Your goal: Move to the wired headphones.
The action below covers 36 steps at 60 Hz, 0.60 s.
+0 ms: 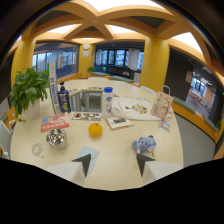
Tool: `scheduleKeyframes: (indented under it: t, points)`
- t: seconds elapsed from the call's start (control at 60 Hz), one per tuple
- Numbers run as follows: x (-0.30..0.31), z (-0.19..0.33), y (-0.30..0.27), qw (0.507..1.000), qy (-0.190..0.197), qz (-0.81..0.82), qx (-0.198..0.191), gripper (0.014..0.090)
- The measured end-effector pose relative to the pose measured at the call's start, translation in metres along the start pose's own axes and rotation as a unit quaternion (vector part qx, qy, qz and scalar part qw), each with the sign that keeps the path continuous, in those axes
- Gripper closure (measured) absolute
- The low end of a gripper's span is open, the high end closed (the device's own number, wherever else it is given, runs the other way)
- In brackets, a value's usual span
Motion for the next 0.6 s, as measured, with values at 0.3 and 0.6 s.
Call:
scheduleKeyframes:
  t: [0.3, 0.6]
  points:
    - [-0.017, -0.034, 0.015, 1.0, 0.012, -0.017, -0.003, 0.0186]
    - [-0.156, -0.054, 0.065, 0.998, -0.033, -0.033, -0.033, 0.0184]
